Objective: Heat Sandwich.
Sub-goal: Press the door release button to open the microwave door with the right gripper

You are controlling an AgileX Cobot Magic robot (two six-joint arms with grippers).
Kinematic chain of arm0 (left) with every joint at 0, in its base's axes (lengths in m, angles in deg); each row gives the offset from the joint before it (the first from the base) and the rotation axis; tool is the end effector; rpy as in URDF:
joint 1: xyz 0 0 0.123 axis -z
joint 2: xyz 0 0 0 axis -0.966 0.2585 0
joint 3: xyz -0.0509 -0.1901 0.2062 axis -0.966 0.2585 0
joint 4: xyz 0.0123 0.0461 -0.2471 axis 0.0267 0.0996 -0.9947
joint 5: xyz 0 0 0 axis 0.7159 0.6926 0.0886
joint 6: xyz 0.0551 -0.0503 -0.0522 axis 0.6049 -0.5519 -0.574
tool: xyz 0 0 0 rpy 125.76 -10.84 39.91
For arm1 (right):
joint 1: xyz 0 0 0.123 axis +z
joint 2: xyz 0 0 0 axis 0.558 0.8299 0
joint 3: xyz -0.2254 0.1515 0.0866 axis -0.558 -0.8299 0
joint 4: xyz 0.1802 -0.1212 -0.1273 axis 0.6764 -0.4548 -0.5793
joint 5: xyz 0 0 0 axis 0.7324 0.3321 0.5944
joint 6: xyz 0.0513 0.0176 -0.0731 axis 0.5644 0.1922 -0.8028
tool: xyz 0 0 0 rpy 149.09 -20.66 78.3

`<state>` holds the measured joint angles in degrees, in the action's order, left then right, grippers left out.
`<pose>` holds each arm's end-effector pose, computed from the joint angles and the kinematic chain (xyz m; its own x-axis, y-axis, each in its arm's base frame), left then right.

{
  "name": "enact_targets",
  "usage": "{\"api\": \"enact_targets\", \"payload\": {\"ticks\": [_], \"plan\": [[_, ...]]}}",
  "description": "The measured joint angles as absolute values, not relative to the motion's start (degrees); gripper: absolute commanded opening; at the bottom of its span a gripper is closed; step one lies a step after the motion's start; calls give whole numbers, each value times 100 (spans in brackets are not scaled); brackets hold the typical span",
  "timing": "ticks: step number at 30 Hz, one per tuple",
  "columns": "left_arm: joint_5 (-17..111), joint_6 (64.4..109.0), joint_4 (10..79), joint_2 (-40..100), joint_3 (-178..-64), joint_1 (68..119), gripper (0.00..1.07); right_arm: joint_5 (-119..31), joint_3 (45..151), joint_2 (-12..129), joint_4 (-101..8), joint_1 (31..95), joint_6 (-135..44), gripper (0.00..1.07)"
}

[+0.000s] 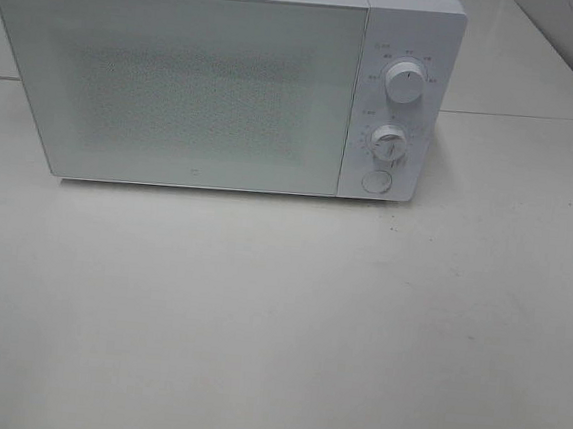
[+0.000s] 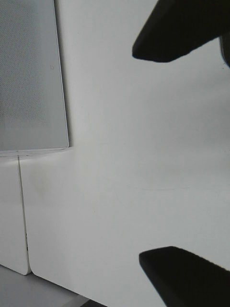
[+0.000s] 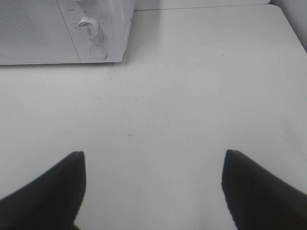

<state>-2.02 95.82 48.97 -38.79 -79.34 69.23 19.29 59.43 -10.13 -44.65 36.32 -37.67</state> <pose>-0.0045 -0.0144 0.2803 -0.4182 0.0912 -0.9038 0.0950 0.9939 0.0564 -0.0057 0.0026 0.2800 -0.4374 0.0547 -0.8976 -0.0396 0.9960 0.0800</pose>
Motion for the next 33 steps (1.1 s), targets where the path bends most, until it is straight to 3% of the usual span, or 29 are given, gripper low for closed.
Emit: {"api": "enact_targets", "payload": {"ticks": [21, 33], "plan": [[-202, 9582, 4897, -3879, -7934, 6923, 101, 1848, 5983, -1013, -4465, 3632, -3767, 76], [-202, 9582, 4897, -3879, -7934, 6923, 101, 158, 6040, -395, -4465, 3632, -3767, 76]]}}
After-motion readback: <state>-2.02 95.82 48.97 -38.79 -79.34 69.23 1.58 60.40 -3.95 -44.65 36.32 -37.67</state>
